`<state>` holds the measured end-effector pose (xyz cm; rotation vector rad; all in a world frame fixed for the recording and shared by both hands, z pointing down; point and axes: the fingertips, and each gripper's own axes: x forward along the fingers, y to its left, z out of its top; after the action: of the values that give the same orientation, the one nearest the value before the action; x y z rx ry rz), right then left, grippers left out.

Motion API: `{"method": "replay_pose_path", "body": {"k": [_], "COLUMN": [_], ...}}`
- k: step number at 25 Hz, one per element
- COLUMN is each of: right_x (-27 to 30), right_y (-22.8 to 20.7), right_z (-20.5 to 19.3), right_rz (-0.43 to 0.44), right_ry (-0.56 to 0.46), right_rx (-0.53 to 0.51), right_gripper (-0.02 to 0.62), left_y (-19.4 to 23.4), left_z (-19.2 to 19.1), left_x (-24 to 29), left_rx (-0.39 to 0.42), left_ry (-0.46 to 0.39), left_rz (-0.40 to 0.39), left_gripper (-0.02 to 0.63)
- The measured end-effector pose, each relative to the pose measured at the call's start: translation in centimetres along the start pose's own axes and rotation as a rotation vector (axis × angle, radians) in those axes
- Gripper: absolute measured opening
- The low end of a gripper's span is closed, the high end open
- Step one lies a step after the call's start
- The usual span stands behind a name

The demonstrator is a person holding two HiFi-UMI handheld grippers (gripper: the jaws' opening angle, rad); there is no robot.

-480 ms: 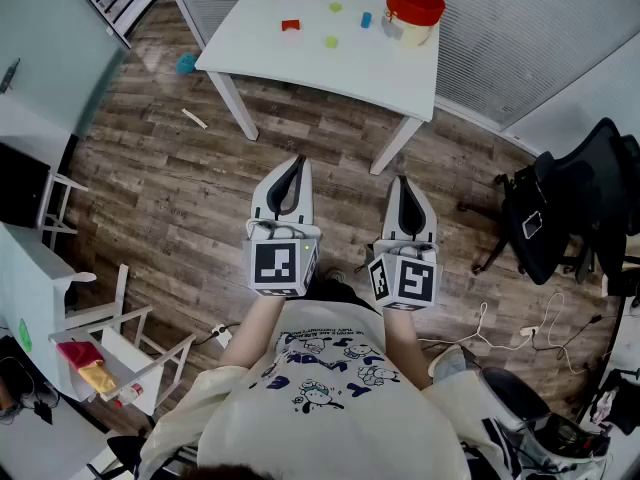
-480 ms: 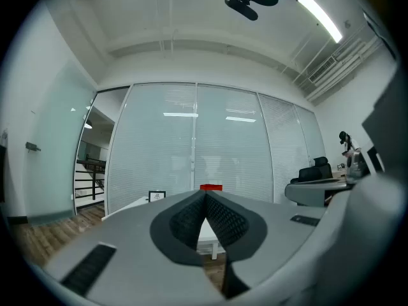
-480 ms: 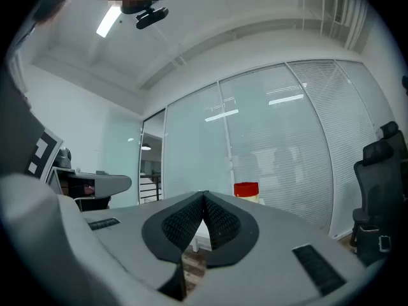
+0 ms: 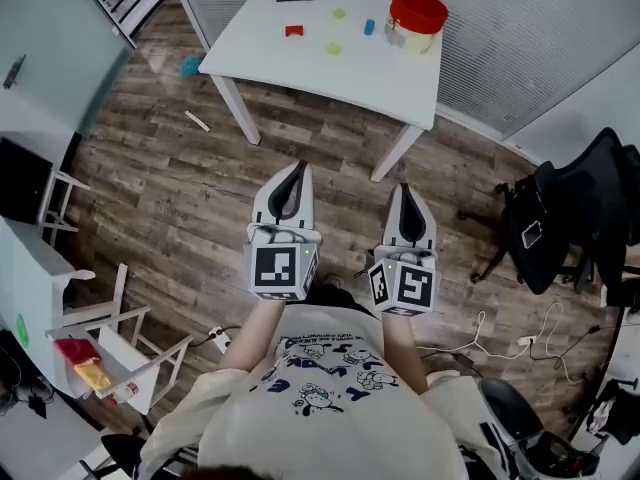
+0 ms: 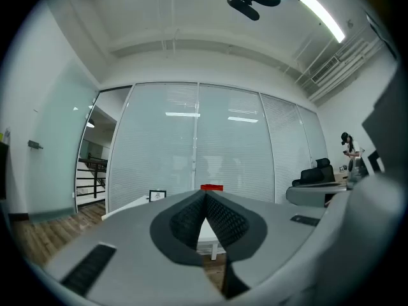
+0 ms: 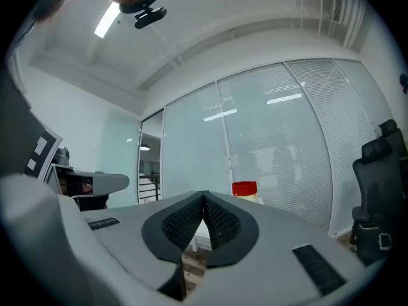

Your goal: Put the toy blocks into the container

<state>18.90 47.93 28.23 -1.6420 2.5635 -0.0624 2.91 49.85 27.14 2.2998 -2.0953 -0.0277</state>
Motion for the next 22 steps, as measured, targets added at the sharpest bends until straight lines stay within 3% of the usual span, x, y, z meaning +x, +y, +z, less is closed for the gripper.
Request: {"method": "replay_pose_path", "body": {"k": [22], "right_x": [1.7], "right_y": [-2.4], "right_z": [-2.5], "right_rz": [0.059], "right_ry": [0.056], "right_rx": [0.065], "right_gripper": [0.026], "left_y": [-0.4], "left_z": [-1.9], "left_x": [1.4], "left_rx": [0.015], "left_ry": [0.047], "left_rz": [0.083], "left_gripper": [0.031]}}
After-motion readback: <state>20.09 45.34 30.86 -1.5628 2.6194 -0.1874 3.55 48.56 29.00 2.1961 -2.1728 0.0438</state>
